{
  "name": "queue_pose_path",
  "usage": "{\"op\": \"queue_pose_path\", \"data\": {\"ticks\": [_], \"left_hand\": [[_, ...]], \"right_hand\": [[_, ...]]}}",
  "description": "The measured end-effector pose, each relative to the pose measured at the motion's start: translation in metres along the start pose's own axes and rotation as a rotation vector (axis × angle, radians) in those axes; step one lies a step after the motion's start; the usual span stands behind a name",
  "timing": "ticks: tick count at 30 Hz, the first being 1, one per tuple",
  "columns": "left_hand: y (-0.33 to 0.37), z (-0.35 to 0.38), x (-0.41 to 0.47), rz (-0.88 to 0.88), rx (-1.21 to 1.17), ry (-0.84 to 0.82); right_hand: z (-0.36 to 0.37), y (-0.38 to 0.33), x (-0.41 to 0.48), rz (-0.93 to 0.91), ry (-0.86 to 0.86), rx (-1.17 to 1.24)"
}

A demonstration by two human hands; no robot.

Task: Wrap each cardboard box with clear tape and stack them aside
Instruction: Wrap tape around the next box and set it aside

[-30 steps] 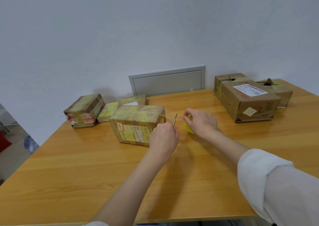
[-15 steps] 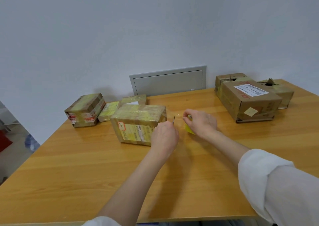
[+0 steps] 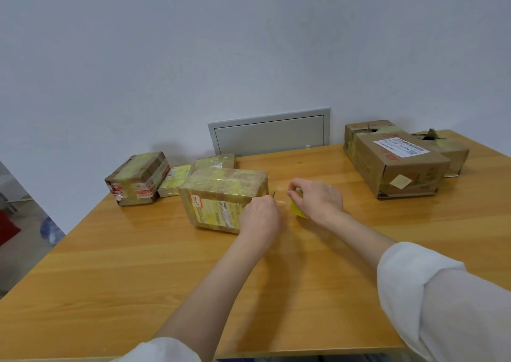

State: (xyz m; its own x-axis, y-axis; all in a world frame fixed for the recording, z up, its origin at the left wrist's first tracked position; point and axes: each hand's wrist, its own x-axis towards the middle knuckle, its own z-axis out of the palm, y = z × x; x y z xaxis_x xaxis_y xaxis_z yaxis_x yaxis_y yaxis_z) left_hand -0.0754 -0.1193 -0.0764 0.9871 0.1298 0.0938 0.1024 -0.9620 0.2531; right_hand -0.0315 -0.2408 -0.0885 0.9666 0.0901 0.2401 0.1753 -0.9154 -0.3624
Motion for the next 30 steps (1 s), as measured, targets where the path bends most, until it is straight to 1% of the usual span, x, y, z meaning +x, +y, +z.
{"op": "queue_pose_path", "data": {"ticks": [6,12,14,15,18,21,24,27,28,30], "left_hand": [[-0.001,-0.001,0.003,-0.02,-0.007,-0.026],[-0.005,-0.003,0.009,-0.07,-0.077,-0.116],[-0.014,0.009,0.003,-0.085,-0.05,-0.177],[-0.019,0.016,-0.003,-0.093,-0.029,-0.182],[-0.025,0.026,-0.01,-0.024,-0.015,-0.137],[-0.019,0.003,-0.016,0.056,-0.024,-0.115],[-0.014,-0.026,-0.02,0.116,-0.027,0.029],[-0.005,-0.032,-0.02,0.174,0.019,0.18],[-0.002,-0.03,-0.017,0.177,0.034,0.194],[0.005,-0.023,-0.011,0.155,0.061,0.168]], "right_hand": [[-0.001,-0.002,-0.002,-0.019,0.0,0.001],[-0.001,-0.006,-0.002,-0.013,-0.01,-0.008],[-0.004,-0.004,-0.001,0.008,-0.003,0.007],[-0.006,-0.001,-0.001,0.014,-0.002,0.016],[-0.009,0.004,0.002,0.013,0.004,0.037],[-0.008,0.003,0.005,0.011,-0.002,0.024],[-0.007,0.002,0.007,0.028,-0.013,0.024],[-0.008,0.002,0.009,0.033,-0.016,0.023],[-0.008,0.002,0.008,0.031,-0.016,0.022],[-0.008,0.001,0.006,0.03,-0.014,0.019]]}}
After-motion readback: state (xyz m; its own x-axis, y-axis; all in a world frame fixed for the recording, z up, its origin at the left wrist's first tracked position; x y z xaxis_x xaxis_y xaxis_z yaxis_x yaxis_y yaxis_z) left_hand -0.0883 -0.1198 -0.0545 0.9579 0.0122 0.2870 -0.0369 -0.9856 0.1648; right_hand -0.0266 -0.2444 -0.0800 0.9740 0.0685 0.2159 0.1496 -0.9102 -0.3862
